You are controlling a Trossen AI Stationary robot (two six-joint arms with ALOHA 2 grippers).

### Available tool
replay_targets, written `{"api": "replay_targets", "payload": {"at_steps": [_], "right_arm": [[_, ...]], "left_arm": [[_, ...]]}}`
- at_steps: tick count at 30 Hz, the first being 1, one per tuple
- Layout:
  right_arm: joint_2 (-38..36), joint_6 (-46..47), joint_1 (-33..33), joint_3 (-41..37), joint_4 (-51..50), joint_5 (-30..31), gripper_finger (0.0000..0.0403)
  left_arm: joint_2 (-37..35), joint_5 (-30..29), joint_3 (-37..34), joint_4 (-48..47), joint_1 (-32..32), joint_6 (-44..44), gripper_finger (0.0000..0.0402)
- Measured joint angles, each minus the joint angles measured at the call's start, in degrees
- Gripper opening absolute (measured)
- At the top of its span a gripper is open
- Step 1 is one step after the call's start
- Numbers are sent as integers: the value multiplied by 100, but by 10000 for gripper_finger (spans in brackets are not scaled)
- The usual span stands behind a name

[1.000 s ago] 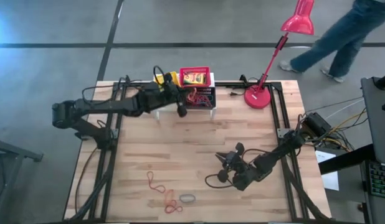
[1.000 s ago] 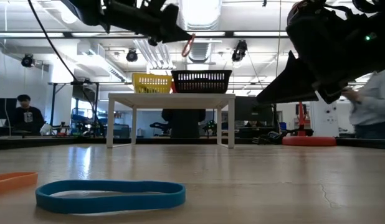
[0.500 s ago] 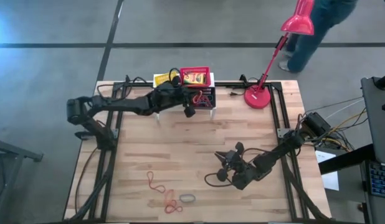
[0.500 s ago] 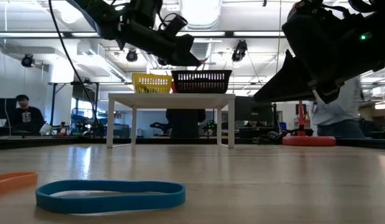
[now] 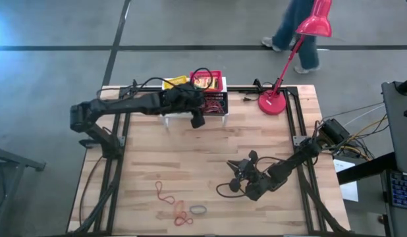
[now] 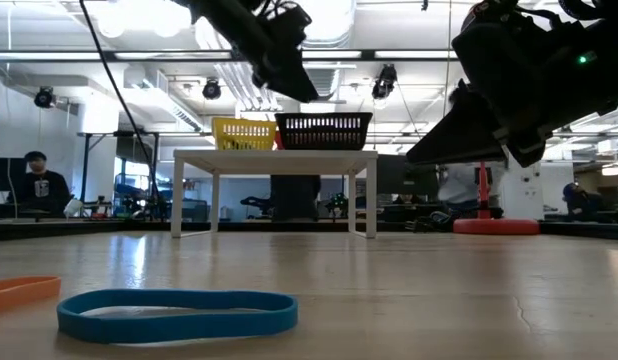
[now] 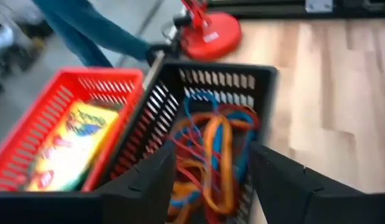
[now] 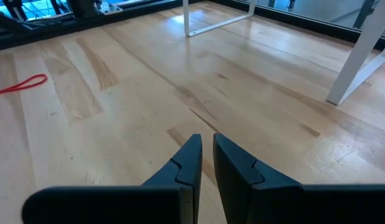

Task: Pick & Place Office Desk Supplies
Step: Put the blue rubber band into the black bin on the shelf

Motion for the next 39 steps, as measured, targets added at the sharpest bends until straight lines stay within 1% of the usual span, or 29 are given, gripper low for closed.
{"api": "replay_targets", "payload": {"at_steps": [4,8,10,13,16,20,24,27,31,36,39], "right_arm": [[0,-2,0,0,2,-21,38],[0,-2,0,0,5,-64,38],[2,-8,0,0,11,-91,38],[2,-42,0,-2,63,-154,38],[2,-260,-20,-2,148,-448,38],[2,-335,-88,-2,195,-1011,38],[4,-850,-249,-3,568,-2100,40],[7,-1406,-363,-2,1010,-2940,52],[7,-2044,-471,50,1477,-3858,86],[7,-2791,-481,305,1465,-4271,135],[7,-3029,-474,454,1462,-4311,162]], "left_arm": [[-2,-2,510,-1127,-164,-551,209],[-113,-129,657,-1586,-487,-707,201],[-261,-310,555,-1574,-762,-708,194],[-526,-742,230,-1554,-1314,-774,182],[-802,-1189,-249,-1502,-1953,-1066,171],[-1140,-1810,-993,-1283,-2841,-1689,161],[-1361,-2418,-1760,-908,-3627,-2321,155],[-1424,-2625,-2296,-466,-4140,-2730,153],[-1423,-2669,-2924,303,-4666,-3284,153],[-1423,-2746,-3474,1295,-5100,-3885,153],[-1423,-2871,-3655,1646,-5216,-4064,153]]}}
